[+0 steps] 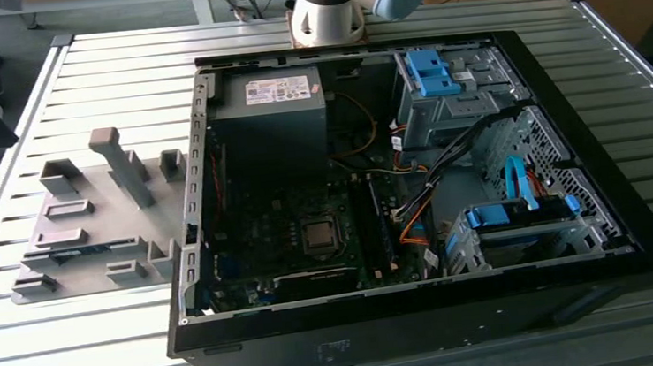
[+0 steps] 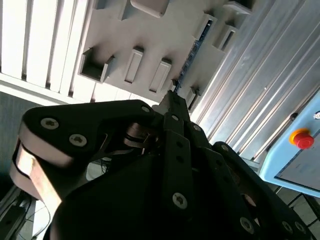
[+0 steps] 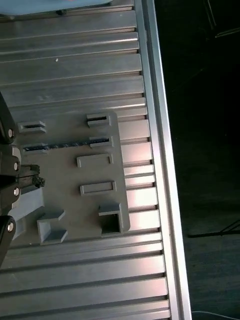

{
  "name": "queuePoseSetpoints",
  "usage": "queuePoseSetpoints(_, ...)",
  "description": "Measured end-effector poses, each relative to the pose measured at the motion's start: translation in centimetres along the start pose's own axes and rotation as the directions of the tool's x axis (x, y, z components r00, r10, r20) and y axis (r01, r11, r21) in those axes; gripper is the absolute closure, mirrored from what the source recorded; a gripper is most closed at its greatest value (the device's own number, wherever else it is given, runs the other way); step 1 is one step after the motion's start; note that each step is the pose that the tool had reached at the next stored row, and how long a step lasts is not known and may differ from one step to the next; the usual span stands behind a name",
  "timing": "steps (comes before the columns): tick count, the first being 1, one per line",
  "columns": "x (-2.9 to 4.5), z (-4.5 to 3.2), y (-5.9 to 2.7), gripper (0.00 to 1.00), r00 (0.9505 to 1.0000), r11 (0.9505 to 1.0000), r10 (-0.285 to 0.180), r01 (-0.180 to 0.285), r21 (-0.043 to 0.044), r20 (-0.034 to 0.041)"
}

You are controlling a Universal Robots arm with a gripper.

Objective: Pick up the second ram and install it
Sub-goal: 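Pick up the second ram and move it above second insertion slot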

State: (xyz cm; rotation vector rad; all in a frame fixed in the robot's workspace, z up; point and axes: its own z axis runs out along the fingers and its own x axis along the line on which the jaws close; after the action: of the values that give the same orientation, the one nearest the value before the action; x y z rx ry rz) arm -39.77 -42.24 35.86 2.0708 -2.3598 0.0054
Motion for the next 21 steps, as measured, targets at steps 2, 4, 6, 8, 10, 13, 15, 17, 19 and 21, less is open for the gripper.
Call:
queuePoseSetpoints(2, 0.19, 0.14, 0.15, 0.90, 1.0000, 1.0000, 0.000, 0.000, 0.0001, -0.0001)
queuePoseSetpoints(4, 0.41, 0.20, 0.24, 0.90, 1.0000, 1.0000, -0.001, 0.001, 0.0002, -0.0001)
queuePoseSetpoints(6, 0.67, 0.22, 0.26, 0.84, 1.0000, 1.0000, -0.003, 0.003, 0.0001, -0.0002)
queuePoseSetpoints(8, 0.82, 0.38, 0.26, 0.77, 1.0000, 1.0000, -0.007, 0.007, 0.0003, 0.0000)
queuePoseSetpoints(10, 0.91, 0.64, 0.29, 0.71, 0.9997, 0.9997, -0.024, 0.024, 0.0003, 0.0000)
queuePoseSetpoints(13, 1.17, 1.17, 0.43, 0.64, 0.9994, 0.9994, -0.035, 0.035, 0.0001, 0.0010)
queuePoseSetpoints(15, 1.27, 1.56, 0.64, 0.64, 0.9994, 0.9994, -0.035, 0.035, 0.0002, 0.0011)
queuePoseSetpoints(17, 1.30, 1.91, 0.73, 0.64, 0.9994, 0.9994, -0.035, 0.035, 0.0002, 0.0011)
queuePoseSetpoints(19, 1.32, 2.27, 0.84, 0.64, 0.9994, 0.9994, -0.035, 0.035, 0.0002, 0.0011)
queuePoseSetpoints(21, 1.38, 2.62, 0.92, 0.64, 0.9994, 0.9994, -0.035, 0.035, 0.0001, 0.0010)
